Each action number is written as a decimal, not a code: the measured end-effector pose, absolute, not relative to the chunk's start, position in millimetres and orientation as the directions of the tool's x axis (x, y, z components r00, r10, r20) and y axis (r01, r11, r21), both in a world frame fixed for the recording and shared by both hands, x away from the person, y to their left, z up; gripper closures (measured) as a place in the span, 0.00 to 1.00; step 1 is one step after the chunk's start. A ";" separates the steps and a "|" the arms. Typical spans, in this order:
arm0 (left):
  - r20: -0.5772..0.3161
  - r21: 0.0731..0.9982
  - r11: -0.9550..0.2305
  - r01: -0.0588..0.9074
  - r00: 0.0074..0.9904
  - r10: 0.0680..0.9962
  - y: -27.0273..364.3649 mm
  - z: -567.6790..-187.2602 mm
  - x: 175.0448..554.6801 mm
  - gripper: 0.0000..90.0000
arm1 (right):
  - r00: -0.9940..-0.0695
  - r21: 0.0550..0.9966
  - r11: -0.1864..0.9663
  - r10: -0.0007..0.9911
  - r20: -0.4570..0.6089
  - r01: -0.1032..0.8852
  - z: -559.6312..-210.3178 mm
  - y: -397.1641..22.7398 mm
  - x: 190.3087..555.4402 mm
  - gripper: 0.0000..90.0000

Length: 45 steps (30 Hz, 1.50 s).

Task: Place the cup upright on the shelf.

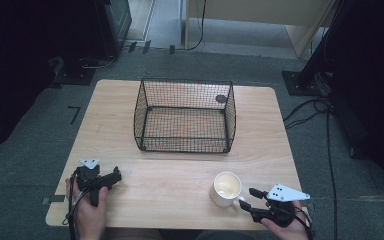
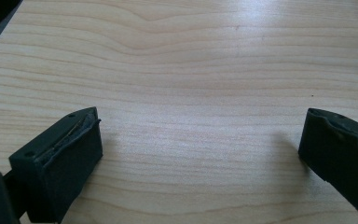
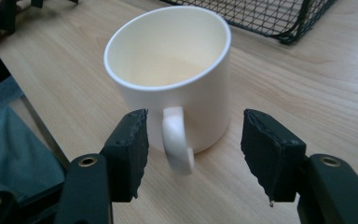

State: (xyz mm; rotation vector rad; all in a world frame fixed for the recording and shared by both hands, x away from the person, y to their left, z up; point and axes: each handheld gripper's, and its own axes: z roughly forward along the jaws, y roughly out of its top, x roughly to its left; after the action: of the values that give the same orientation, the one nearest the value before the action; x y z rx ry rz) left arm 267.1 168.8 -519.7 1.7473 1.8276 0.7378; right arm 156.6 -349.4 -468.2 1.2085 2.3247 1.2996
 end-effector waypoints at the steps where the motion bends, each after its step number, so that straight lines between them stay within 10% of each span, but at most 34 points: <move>1: 0.011 0.687 0.028 0.726 -0.049 0.999 168.8 -519.7 267.1 0.00 | -0.644 0.787 0.274 0.739 0.195 0.553 -469.0 -349.1 156.8 0.51; 18: 0.011 0.687 0.028 0.726 -0.049 0.999 168.8 -519.7 267.1 0.00 | -0.655 0.745 0.353 0.742 0.146 0.566 -483.6 -341.0 163.9 0.84; 45: 0.011 0.686 0.028 0.727 -0.049 0.999 168.9 -519.6 267.1 0.00 | -0.622 0.793 0.346 0.781 0.053 0.501 -460.3 -311.1 176.5 0.90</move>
State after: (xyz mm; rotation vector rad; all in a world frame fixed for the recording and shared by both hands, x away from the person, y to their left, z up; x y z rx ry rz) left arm 267.1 168.9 -519.6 1.7479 1.8274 0.7375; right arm 176.5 -311.1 -460.3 1.1350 2.2785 1.1622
